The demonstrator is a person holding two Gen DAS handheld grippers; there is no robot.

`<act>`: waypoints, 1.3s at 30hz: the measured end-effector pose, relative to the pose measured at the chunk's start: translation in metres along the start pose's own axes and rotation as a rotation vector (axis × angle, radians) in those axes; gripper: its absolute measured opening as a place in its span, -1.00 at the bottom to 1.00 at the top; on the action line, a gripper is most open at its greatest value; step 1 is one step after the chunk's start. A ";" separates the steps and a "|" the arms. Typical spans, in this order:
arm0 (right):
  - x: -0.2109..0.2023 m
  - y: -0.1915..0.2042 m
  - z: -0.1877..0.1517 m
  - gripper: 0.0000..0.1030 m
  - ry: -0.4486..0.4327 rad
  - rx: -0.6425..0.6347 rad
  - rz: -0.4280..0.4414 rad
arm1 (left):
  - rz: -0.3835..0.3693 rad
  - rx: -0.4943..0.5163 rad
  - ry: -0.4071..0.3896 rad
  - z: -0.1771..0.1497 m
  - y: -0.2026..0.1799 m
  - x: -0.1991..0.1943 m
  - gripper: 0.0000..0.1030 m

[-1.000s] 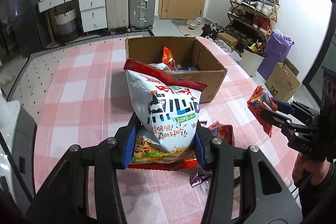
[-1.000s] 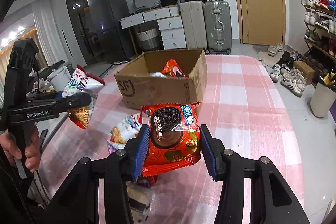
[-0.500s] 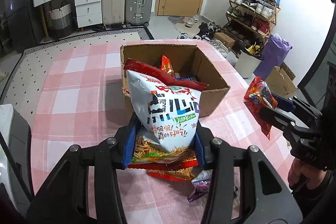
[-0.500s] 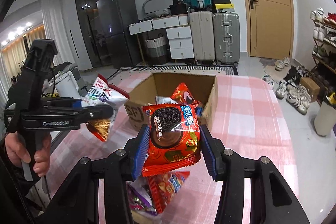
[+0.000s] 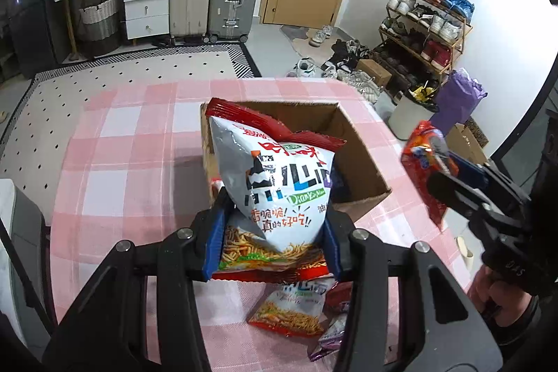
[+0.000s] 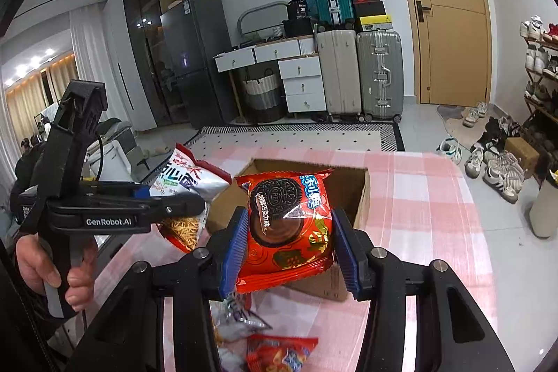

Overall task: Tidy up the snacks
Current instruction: 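Carry both packets over the box and open both tools to drop them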

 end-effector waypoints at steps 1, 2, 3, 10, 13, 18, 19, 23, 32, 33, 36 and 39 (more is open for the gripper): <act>0.002 -0.001 0.002 -0.07 0.000 -0.002 -0.003 | -0.002 0.001 0.000 0.004 -0.001 0.002 -0.16; 0.006 -0.002 0.004 -0.07 0.001 -0.001 -0.012 | -0.004 0.004 -0.001 0.008 -0.001 0.003 -0.16; 0.009 -0.004 0.007 -0.07 0.004 0.006 -0.015 | -0.006 0.005 -0.001 0.013 -0.002 0.005 -0.16; 0.027 -0.013 0.021 -0.07 0.008 0.029 -0.017 | -0.010 -0.012 -0.001 0.036 -0.004 0.023 -0.16; 0.033 -0.014 0.025 -0.07 0.008 0.030 -0.015 | -0.010 -0.036 -0.007 0.040 -0.002 0.031 -0.16; 0.046 -0.014 0.030 -0.07 0.013 0.026 -0.009 | -0.015 -0.063 0.006 0.041 0.004 0.050 -0.16; 0.050 -0.013 0.030 -0.07 0.018 0.024 -0.008 | -0.016 -0.066 0.011 0.041 0.005 0.055 -0.16; 0.063 -0.013 0.028 -0.07 0.033 0.019 -0.004 | -0.017 -0.089 0.030 0.036 0.013 0.073 -0.16; 0.091 -0.022 0.005 -0.07 0.083 0.048 -0.001 | -0.022 -0.123 0.061 0.020 0.029 0.105 -0.16; 0.093 -0.023 0.004 -0.07 0.086 0.048 -0.003 | -0.022 -0.123 0.065 0.019 0.029 0.107 -0.16; 0.101 -0.025 0.001 -0.07 0.091 0.051 -0.004 | -0.031 -0.128 0.075 0.017 0.031 0.116 -0.16; 0.105 -0.026 -0.001 -0.06 0.092 0.050 -0.010 | -0.047 -0.138 0.080 0.015 0.029 0.122 -0.16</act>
Point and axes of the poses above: each gripper's, at about its wrist camera, not at the fingertips, and x roughly the way its jaws point, y to its left, z to its top, the point moved 2 cm from there along x, roughly the way its jaws point, and after that the axes turned 14 degrees about -y, right-handed, at the moved point
